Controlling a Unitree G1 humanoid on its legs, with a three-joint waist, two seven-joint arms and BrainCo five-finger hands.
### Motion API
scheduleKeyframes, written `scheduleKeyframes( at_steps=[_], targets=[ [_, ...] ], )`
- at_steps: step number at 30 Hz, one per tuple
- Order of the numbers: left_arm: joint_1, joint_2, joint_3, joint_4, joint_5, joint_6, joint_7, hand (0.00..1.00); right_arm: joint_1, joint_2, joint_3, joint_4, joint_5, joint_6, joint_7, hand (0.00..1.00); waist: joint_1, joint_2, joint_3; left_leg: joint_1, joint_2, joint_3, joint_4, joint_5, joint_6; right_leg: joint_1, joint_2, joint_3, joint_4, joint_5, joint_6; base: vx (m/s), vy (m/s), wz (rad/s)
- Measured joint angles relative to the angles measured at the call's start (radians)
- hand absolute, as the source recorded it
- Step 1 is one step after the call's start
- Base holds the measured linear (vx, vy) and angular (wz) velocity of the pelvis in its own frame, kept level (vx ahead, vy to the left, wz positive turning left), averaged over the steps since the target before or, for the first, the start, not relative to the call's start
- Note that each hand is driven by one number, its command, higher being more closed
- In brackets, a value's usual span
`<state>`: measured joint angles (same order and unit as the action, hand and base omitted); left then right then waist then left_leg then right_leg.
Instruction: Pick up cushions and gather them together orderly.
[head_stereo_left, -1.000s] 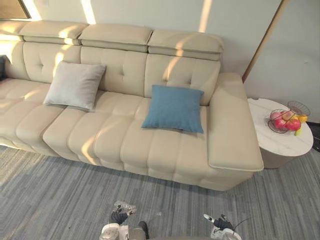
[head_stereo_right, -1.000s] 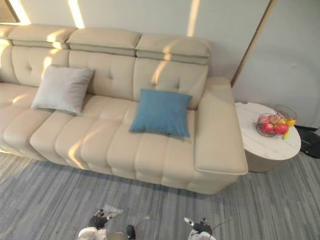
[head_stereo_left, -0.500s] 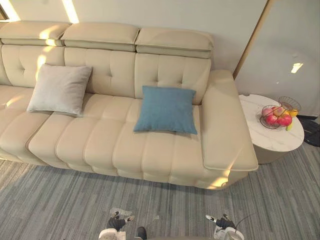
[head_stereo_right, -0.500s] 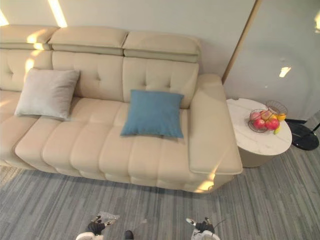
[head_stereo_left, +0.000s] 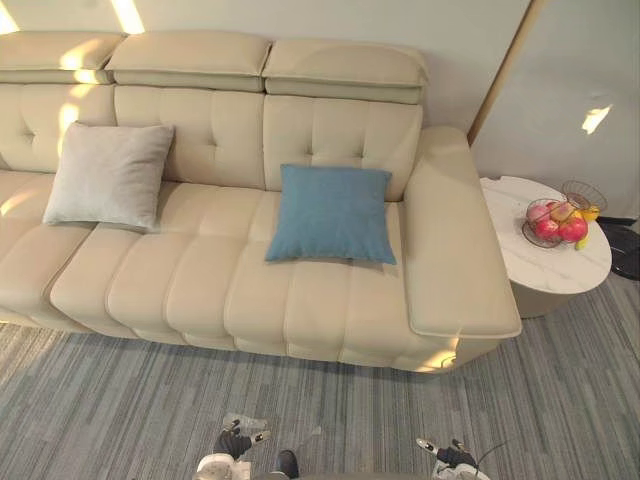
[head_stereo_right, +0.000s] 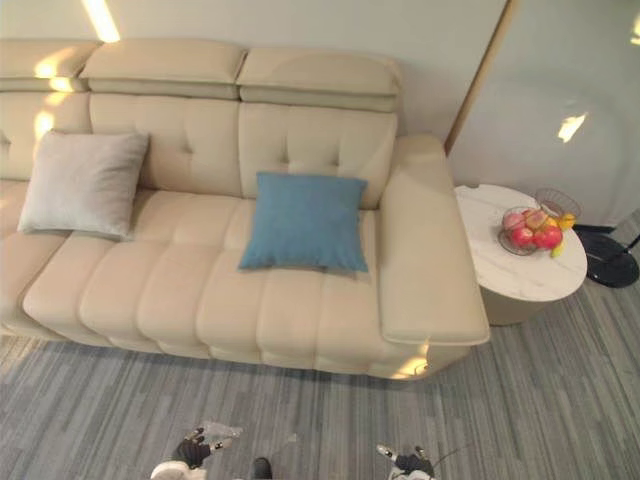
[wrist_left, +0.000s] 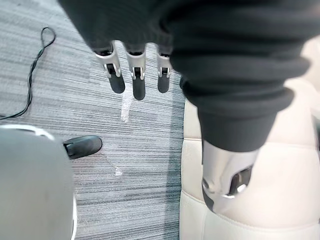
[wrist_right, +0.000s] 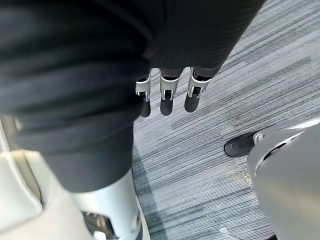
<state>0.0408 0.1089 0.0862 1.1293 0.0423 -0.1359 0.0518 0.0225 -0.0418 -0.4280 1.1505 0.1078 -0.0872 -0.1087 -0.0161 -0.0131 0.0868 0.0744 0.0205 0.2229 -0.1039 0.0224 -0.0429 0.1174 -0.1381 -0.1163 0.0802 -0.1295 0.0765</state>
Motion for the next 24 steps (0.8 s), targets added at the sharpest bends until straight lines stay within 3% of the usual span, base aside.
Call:
scheduleKeyframes(
  at_steps=[10, 12, 13, 15, 17, 20, 21, 23, 24],
  targets=[
    [-0.010, 0.000, -0.043, 0.001, 0.035, 0.016, -0.017, 0.00, 0.012, -0.004, -0.033, -0.042, 0.001, 0.003, -0.004, 0.00, -0.026, 0.027, 0.007, 0.031, 0.030, 0.150, 0.034, -0.015, -0.023, -0.057, 0.022, 0.145, 0.012, -0.020, 0.006, -0.09, -0.048, -0.51],
    [-0.010, 0.000, -0.039, 0.000, 0.035, 0.014, -0.017, 0.00, 0.006, -0.014, -0.031, -0.041, -0.001, 0.004, -0.009, 0.00, -0.024, 0.017, 0.007, -0.035, 0.038, 0.084, 0.152, -0.053, -0.015, -0.105, 0.024, 0.217, 0.028, -0.014, 0.007, -0.11, -0.054, -0.90],
    [-0.009, -0.006, -0.030, 0.000, 0.033, 0.014, -0.017, 0.00, -0.001, -0.023, -0.029, -0.040, -0.001, 0.004, -0.011, 0.00, -0.024, 0.027, 0.004, -0.068, 0.042, -0.012, 0.204, -0.079, -0.006, -0.130, 0.029, 0.258, 0.024, 0.003, 0.012, -0.06, -0.085, -0.98],
    [-0.005, -0.012, -0.026, 0.001, 0.027, 0.013, -0.016, 0.00, -0.012, -0.061, -0.001, -0.040, -0.029, 0.006, -0.016, 0.00, -0.007, 0.063, 0.005, -0.071, 0.062, -0.059, 0.235, -0.159, -0.044, -0.173, 0.064, 0.369, 0.000, 0.032, 0.025, -0.07, 0.004, -1.56],
    [-0.007, -0.002, -0.025, 0.000, 0.024, 0.013, -0.016, 0.00, -0.013, -0.062, 0.003, -0.043, -0.030, 0.006, -0.018, 0.00, -0.006, 0.054, 0.005, -0.072, 0.062, -0.007, 0.247, -0.178, -0.038, -0.192, 0.064, 0.417, -0.011, 0.058, 0.028, -0.06, 0.066, -1.30],
    [-0.008, 0.018, -0.012, -0.003, 0.024, 0.013, -0.016, 0.00, -0.033, -0.030, 0.058, -0.044, -0.031, 0.009, -0.019, 0.00, 0.000, 0.017, 0.007, -0.069, 0.074, 0.155, 0.251, -0.211, -0.038, -0.263, 0.071, 0.511, -0.036, 0.122, 0.013, -0.06, 0.057, -1.56],
    [-0.008, 0.015, 0.006, -0.007, 0.024, 0.014, -0.015, 0.00, -0.043, -0.012, 0.085, -0.045, -0.032, 0.011, -0.020, 0.00, 0.002, 0.016, 0.010, -0.066, 0.097, 0.249, 0.255, -0.208, -0.037, -0.301, 0.082, 0.418, -0.032, 0.183, 0.000, -0.02, 0.021, -1.63],
    [-0.011, 0.015, 0.014, -0.010, 0.024, 0.014, -0.015, 0.00, -0.054, -0.004, 0.090, -0.050, -0.031, 0.014, -0.020, 0.00, 0.005, 0.017, 0.011, -0.057, 0.118, 0.314, 0.267, -0.211, -0.039, -0.320, 0.088, 0.280, -0.032, 0.209, -0.032, 0.04, -0.025, -1.36],
    [-0.012, 0.012, 0.014, -0.013, 0.024, 0.015, -0.016, 0.00, -0.056, 0.001, 0.093, -0.072, -0.031, 0.016, -0.020, 0.00, 0.006, 0.023, 0.013, -0.044, 0.132, 0.374, 0.265, -0.211, -0.039, -0.337, 0.084, 0.112, -0.018, 0.210, -0.065, 0.07, -0.043, -1.46]
  ],
)
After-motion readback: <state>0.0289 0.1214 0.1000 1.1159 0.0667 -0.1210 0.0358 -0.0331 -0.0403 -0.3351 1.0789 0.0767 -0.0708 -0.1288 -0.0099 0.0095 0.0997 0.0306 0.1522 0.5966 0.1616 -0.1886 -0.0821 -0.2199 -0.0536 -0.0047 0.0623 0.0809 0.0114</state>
